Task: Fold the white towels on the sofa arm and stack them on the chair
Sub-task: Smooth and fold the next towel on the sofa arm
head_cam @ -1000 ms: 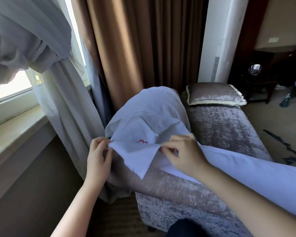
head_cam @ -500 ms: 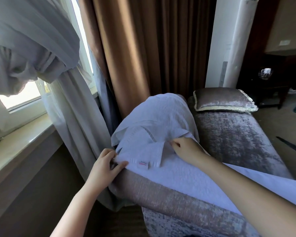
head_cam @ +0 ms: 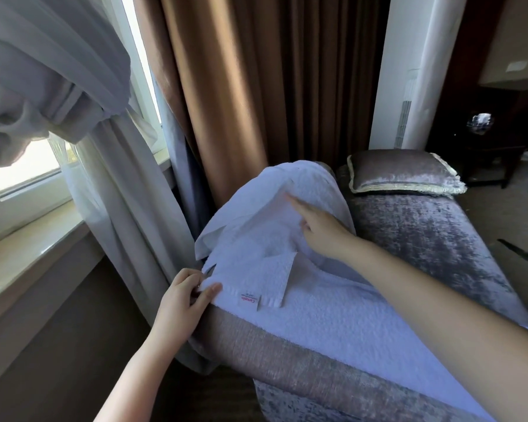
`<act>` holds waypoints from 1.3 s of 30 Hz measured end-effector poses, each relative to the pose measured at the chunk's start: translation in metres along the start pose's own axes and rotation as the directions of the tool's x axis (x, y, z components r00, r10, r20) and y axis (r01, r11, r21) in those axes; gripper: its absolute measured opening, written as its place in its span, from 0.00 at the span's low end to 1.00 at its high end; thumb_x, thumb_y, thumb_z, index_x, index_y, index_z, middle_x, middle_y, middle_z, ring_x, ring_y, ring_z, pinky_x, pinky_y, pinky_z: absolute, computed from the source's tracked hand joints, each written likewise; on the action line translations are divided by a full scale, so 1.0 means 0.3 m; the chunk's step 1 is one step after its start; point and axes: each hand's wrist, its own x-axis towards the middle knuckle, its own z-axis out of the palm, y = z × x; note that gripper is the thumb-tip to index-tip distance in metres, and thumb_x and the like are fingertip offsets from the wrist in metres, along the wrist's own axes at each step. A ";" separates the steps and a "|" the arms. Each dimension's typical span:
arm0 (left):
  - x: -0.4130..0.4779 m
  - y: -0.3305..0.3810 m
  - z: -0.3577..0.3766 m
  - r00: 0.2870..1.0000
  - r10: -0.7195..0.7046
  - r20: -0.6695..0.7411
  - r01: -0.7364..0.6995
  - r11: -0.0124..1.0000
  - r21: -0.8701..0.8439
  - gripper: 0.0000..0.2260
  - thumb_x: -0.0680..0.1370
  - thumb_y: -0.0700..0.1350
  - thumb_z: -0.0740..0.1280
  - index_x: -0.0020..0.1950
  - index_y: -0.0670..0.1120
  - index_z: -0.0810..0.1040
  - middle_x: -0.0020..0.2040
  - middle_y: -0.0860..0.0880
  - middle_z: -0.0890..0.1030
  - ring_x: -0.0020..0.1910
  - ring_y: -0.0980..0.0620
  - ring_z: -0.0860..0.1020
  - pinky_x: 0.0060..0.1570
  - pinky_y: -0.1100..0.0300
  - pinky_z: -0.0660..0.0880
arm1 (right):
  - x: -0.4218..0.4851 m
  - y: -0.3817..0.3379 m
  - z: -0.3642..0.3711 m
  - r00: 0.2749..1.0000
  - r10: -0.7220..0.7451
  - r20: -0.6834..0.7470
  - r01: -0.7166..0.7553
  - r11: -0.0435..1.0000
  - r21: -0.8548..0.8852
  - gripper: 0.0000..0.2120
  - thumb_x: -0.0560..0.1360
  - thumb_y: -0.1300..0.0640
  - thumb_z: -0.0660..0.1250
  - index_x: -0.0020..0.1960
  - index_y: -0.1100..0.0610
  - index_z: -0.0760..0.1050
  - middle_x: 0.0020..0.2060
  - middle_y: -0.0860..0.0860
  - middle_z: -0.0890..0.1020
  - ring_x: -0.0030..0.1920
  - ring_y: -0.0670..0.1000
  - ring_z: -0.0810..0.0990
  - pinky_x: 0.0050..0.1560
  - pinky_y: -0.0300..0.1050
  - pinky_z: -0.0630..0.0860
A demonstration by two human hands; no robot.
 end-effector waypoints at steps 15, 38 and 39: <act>-0.021 0.007 -0.008 0.984 0.053 -0.167 -0.060 0.997 -0.039 0.03 0.77 0.41 0.69 0.45 0.47 0.82 0.45 0.57 0.80 0.47 0.57 0.76 0.46 0.70 0.69 | -0.374 -0.048 0.053 0.981 -0.137 -0.139 0.124 0.988 -0.095 0.08 0.78 0.60 0.63 0.51 0.53 0.81 0.48 0.46 0.80 0.51 0.46 0.73 0.51 0.44 0.72; 0.029 0.041 -0.010 0.936 -0.351 0.019 0.323 0.838 -0.440 0.11 0.80 0.48 0.67 0.43 0.44 0.82 0.36 0.52 0.80 0.39 0.54 0.75 0.41 0.59 0.70 | -0.511 -0.142 0.167 0.940 -0.241 -0.243 0.165 0.941 -0.295 0.14 0.73 0.41 0.61 0.42 0.50 0.76 0.40 0.42 0.77 0.42 0.47 0.75 0.42 0.39 0.69; 0.034 0.035 -0.014 0.935 -0.354 0.034 0.332 0.834 -0.440 0.11 0.80 0.48 0.67 0.43 0.44 0.83 0.38 0.50 0.80 0.40 0.54 0.76 0.44 0.58 0.70 | -0.527 -0.145 0.188 0.937 -0.252 -0.243 0.160 0.925 -0.344 0.13 0.72 0.40 0.63 0.41 0.50 0.75 0.40 0.43 0.76 0.42 0.47 0.74 0.41 0.39 0.70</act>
